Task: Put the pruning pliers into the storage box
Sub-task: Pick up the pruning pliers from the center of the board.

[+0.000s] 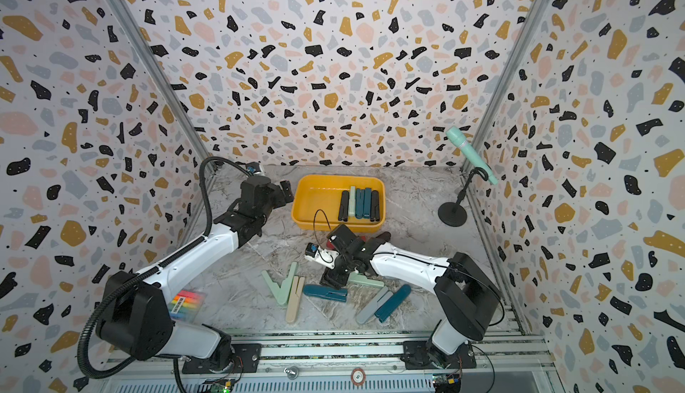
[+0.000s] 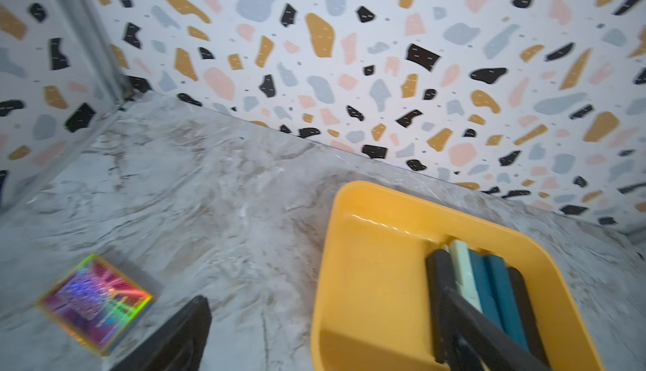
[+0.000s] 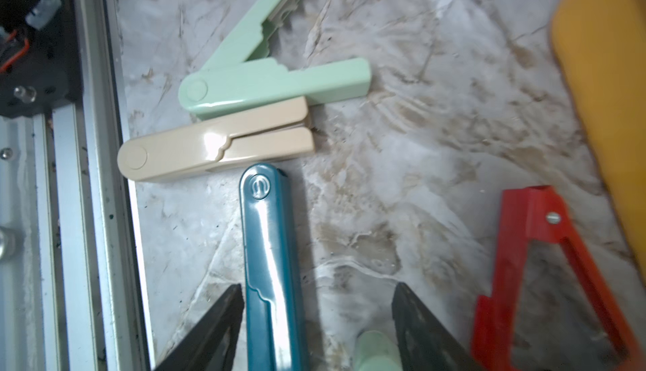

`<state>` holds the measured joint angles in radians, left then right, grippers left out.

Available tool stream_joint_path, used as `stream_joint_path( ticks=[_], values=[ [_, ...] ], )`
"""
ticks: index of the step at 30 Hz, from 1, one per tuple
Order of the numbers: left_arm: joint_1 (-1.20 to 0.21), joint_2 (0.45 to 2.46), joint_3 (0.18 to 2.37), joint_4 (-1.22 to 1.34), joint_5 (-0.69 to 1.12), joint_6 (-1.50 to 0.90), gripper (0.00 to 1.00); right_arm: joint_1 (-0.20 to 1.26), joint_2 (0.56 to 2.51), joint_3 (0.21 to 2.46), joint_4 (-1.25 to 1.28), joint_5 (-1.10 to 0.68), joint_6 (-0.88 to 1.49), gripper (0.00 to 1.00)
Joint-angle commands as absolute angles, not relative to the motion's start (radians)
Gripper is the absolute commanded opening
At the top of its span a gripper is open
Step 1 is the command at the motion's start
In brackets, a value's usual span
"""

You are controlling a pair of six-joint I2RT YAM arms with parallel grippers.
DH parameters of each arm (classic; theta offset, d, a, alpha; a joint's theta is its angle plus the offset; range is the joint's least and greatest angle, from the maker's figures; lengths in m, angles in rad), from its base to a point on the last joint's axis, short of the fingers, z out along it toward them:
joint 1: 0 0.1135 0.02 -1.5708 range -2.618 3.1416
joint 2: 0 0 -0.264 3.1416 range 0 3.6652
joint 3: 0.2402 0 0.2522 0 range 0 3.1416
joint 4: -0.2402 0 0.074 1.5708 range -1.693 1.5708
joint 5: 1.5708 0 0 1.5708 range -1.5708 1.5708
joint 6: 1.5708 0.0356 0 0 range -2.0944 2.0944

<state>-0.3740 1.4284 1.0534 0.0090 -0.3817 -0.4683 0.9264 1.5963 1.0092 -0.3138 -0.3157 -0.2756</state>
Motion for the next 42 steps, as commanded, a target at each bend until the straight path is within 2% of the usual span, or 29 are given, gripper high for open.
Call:
stream_joint_path(
  ticks=[1, 11, 16, 20, 28, 32, 38, 42],
  values=[
    [-0.339, 1.402, 1.010, 0.011, -0.410, -0.483, 0.99, 0.978, 1.634, 1.034, -0.395, -0.277, -0.309, 0.70],
    [-0.286, 1.366, 0.929, 0.019, -0.376, -0.495, 0.99, 1.045, 1.780, 1.100, -0.425, -0.189, -0.308, 0.70],
    [-0.277, 1.354, 0.916, 0.019, -0.373, -0.489, 0.99, 1.061, 1.821, 1.126, -0.471, -0.114, -0.316, 0.67],
    [-0.269, 1.350, 0.897, 0.029, -0.373, -0.489, 1.00, 1.063, 1.822, 1.129, -0.495, -0.087, -0.320, 0.55],
    [-0.260, 1.356, 0.887, 0.052, -0.358, -0.475, 0.99, 1.054, 1.822, 1.168, -0.513, -0.089, -0.307, 0.20],
    [-0.259, 1.406, 0.914, 0.073, -0.295, -0.441, 0.99, 0.998, 1.752, 1.195, -0.464, -0.202, -0.258, 0.17],
    [-0.259, 1.584, 1.017, 0.076, -0.130, -0.410, 1.00, 0.792, 1.631, 1.239, -0.290, -0.388, -0.047, 0.15],
    [-0.261, 1.678, 1.061, 0.116, -0.047, -0.428, 1.00, 0.691, 1.661, 1.307, -0.178, -0.359, 0.134, 0.13]
  ],
)
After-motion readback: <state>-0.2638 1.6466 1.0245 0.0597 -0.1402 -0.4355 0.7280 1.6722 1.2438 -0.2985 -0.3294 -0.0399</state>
